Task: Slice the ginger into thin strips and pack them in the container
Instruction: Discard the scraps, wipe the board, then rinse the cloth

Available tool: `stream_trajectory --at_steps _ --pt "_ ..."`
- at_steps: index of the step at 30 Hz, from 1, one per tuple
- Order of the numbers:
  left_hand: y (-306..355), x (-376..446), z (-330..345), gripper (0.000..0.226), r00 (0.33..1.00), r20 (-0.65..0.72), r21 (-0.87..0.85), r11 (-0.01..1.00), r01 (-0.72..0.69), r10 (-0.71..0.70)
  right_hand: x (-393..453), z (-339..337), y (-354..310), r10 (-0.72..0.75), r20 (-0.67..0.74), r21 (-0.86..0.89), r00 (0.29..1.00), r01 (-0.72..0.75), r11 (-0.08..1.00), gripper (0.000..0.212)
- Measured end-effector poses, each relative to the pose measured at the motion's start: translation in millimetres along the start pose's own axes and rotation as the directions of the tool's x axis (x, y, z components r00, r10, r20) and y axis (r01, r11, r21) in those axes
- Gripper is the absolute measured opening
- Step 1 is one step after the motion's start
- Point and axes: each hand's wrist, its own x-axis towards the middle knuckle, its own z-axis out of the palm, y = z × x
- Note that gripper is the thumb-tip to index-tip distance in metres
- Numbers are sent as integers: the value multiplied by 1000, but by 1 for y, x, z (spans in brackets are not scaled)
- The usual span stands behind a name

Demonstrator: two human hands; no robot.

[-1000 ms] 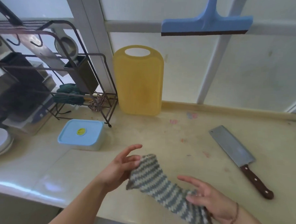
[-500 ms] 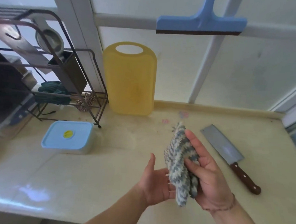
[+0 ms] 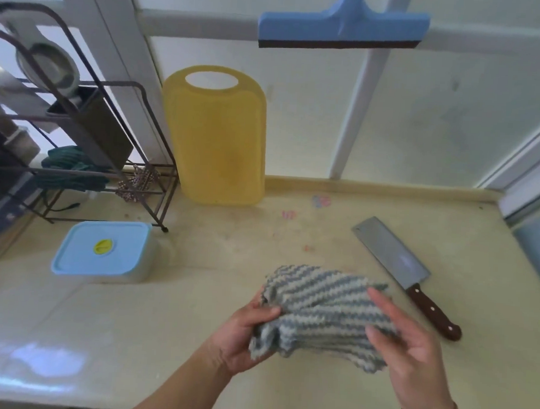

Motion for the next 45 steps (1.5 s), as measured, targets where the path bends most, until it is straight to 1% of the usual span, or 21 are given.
stream_trajectory --at_steps 2,4,6,8,10,11,12,14,15,17,19,22,29,31,33,35,37,38,40,42,45 --pt "11 -7 -3 88 995 -70 270 959 83 -66 -12 -11 8 65 -7 -63 998 -65 996 65" --pt "20 -13 1 83 973 -226 438 887 148 -51 -21 -23 14 122 -49 -105 991 -127 986 60" --pt "25 -17 7 84 926 -364 539 834 117 105 -24 -27 9 157 -84 -71 984 -163 984 50" --pt "28 -14 16 83 883 -390 645 762 58 263 -13 -29 6 173 -138 -35 975 -179 983 40" --pt "28 0 15 79 842 -379 776 628 62 385 12 -36 17 166 -124 -152 978 -184 971 28" --pt "25 10 10 74 795 -373 866 487 114 477 24 -42 27 191 -118 -280 974 -218 935 31" --pt "22 19 7 66 734 -343 934 294 202 586 35 -50 40 191 -116 -463 975 -223 858 40" --pt "9 35 -4 43 640 -93 967 -84 241 763 48 -60 57 14 -171 -800 985 -147 581 43" --pt "-1 43 -8 33 645 68 952 -242 185 761 48 -61 66 -118 -140 -866 983 -63 496 36" --pt "-29 57 -12 25 719 324 837 -540 84 614 40 -54 86 -237 127 -888 963 217 405 33" --pt "-58 67 -17 30 824 361 721 -691 51 437 31 -47 113 -168 374 -871 912 408 273 41" --pt "-78 80 -28 41 901 241 684 -721 107 362 34 -48 139 -21 406 -897 914 402 184 51" --pt "-49 157 -21 50 913 128 722 -667 181 387 117 -38 132 25 260 -952 965 252 173 50" --pt "-33 183 -10 56 926 48 728 -648 224 374 138 -44 122 -79 290 -922 954 301 243 48" --pt "-25 198 -1 65 940 -21 731 -636 246 339 138 -66 104 -251 225 -910 941 295 290 37" --pt "-28 203 2 60 929 -42 733 -621 279 367 127 -100 92 -290 31 -970 956 99 222 33" --pt "-31 204 4 57 920 -56 734 -609 301 387 117 -127 94 -123 -185 -977 975 -170 127 47" --pt "-34 205 5 58 921 -53 736 -608 297 386 114 -135 99 -31 -213 -973 976 -210 96 50" --pt "-34 211 10 66 922 -27 748 -604 275 386 115 -141 109 41 -138 -988 990 -141 70 43" --pt "-31 219 15 67 932 -10 747 -616 248 363 121 -144 109 13 -105 -991 994 -106 86 34" --pt "-30 238 25 57 946 -3 739 -637 221 324 124 -159 96 -79 -241 -957 967 -223 185 31"
